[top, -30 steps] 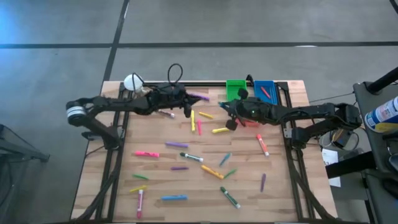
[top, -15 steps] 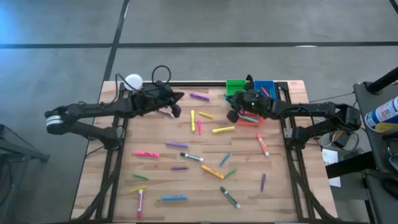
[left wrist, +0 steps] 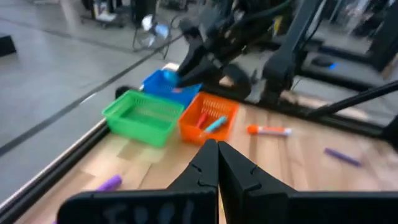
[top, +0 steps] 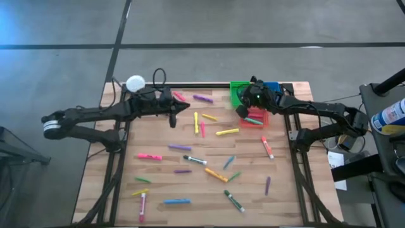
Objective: Pick & Place Markers
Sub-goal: Put the top blue pen into the blue bin
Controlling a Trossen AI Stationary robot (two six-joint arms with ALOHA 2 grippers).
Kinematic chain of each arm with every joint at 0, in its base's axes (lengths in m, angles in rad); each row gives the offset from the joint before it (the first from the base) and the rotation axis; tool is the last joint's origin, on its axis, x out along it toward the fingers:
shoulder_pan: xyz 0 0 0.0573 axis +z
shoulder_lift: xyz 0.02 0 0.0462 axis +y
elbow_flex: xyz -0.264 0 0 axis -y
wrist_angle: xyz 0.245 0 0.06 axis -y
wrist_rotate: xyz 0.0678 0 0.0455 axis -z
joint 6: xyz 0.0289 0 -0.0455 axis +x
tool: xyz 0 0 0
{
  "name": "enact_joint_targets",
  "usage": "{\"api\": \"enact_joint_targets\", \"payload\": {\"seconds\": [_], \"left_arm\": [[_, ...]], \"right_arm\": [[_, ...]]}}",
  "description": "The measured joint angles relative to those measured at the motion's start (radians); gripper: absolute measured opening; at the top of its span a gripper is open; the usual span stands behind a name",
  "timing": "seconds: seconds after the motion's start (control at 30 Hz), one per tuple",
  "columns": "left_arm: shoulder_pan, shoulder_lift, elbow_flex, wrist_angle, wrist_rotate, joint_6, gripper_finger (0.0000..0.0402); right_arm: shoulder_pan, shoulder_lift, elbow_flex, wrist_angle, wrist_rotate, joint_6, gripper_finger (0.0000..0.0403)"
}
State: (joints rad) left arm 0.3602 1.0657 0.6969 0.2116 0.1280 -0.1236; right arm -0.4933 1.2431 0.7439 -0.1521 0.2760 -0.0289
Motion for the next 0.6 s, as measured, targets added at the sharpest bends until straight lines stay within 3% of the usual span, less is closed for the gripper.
{"api": "enact_joint_targets", "payload": {"seconds": [0.3,0.43,0.6], "left_arm": [[0.029,-0.153,-0.140,0.081,0.006,-0.006,0.0000],[0.030,-0.180,-0.209,0.163,-0.001,-0.016,0.0000],[0.031,-0.183,-0.265,0.220,-0.046,-0.029,0.0000]], "right_arm": [[-0.215,-0.053,-0.001,-0.134,-0.092,0.093,0.0054],[-0.300,-0.070,0.002,-0.173,-0.173,0.114,0.0054],[-0.389,-0.083,0.002,-0.230,-0.176,0.165,0.0054]]}}
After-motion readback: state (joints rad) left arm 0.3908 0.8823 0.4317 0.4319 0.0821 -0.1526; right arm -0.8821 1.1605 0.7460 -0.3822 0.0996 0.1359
